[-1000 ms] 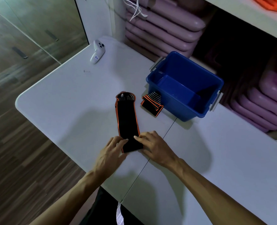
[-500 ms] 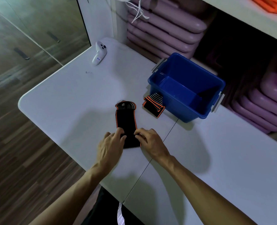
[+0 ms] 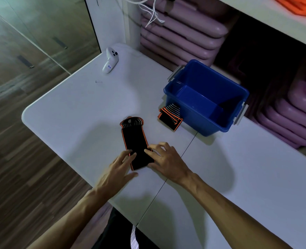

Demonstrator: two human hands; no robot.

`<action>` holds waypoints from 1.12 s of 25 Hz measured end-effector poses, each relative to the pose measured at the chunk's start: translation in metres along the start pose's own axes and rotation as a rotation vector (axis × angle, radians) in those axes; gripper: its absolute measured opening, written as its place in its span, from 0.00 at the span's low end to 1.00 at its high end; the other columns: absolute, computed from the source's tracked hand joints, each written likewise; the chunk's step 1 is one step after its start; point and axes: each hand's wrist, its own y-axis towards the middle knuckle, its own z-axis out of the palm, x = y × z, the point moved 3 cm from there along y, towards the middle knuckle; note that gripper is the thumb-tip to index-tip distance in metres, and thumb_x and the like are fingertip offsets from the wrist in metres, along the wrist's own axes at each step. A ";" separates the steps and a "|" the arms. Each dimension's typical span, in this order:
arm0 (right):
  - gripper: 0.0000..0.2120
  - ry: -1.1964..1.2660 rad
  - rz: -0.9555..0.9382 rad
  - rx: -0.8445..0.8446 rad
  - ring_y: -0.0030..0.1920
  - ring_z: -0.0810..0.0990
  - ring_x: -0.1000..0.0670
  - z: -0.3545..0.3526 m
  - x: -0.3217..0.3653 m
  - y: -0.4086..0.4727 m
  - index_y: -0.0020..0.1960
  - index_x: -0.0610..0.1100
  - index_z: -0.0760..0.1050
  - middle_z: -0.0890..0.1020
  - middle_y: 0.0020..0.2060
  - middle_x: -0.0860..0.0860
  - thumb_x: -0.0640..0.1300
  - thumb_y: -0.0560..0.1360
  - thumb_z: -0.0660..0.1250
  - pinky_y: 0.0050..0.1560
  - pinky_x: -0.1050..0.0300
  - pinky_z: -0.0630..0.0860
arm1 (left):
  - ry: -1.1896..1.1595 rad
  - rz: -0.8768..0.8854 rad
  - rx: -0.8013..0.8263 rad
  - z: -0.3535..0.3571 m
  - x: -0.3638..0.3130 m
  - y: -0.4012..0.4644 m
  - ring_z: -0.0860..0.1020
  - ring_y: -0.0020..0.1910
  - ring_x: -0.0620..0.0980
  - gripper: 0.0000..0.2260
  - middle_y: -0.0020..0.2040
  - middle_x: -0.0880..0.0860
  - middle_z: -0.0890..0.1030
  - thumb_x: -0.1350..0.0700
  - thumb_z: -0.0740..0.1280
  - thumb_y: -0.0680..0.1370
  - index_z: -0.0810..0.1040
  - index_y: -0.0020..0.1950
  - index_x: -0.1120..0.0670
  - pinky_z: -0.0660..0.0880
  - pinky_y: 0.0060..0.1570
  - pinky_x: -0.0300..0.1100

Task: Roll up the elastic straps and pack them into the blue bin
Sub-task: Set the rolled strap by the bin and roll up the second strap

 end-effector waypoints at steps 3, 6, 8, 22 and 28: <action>0.23 -0.006 -0.030 0.039 0.59 0.72 0.47 -0.003 -0.004 0.007 0.68 0.44 0.75 0.79 0.62 0.50 0.54 0.77 0.62 0.49 0.50 0.75 | -0.025 -0.016 -0.005 -0.001 0.000 0.002 0.81 0.53 0.59 0.24 0.61 0.59 0.75 0.49 0.68 0.74 0.74 0.66 0.61 0.80 0.50 0.49; 0.21 0.128 0.037 0.134 0.59 0.73 0.47 -0.010 -0.006 0.023 0.68 0.45 0.73 0.81 0.58 0.49 0.54 0.80 0.57 0.53 0.48 0.75 | -0.172 -0.123 -0.033 -0.011 -0.001 0.010 0.81 0.52 0.56 0.23 0.57 0.57 0.80 0.44 0.61 0.77 0.74 0.66 0.57 0.78 0.50 0.49; 0.17 0.288 0.124 0.170 0.57 0.73 0.47 -0.011 -0.003 0.034 0.66 0.44 0.75 0.82 0.53 0.48 0.51 0.82 0.59 0.54 0.47 0.75 | -0.249 -0.232 -0.034 -0.017 0.006 0.012 0.81 0.46 0.54 0.20 0.49 0.54 0.82 0.42 0.58 0.77 0.73 0.63 0.52 0.78 0.45 0.49; 0.16 0.449 0.335 0.017 0.55 0.71 0.48 0.004 0.005 0.040 0.63 0.48 0.77 0.77 0.53 0.48 0.54 0.80 0.63 0.56 0.54 0.76 | -0.359 -0.423 -0.280 -0.019 0.000 0.022 0.78 0.45 0.48 0.10 0.54 0.56 0.75 0.64 0.69 0.75 0.77 0.56 0.61 0.71 0.43 0.23; 0.25 0.407 0.245 0.053 0.59 0.68 0.49 0.008 0.010 0.023 0.74 0.47 0.66 0.73 0.63 0.49 0.51 0.79 0.66 0.61 0.60 0.69 | -0.381 -0.380 -0.286 -0.012 0.010 0.022 0.77 0.52 0.49 0.13 0.56 0.52 0.75 0.66 0.68 0.73 0.77 0.56 0.56 0.74 0.52 0.34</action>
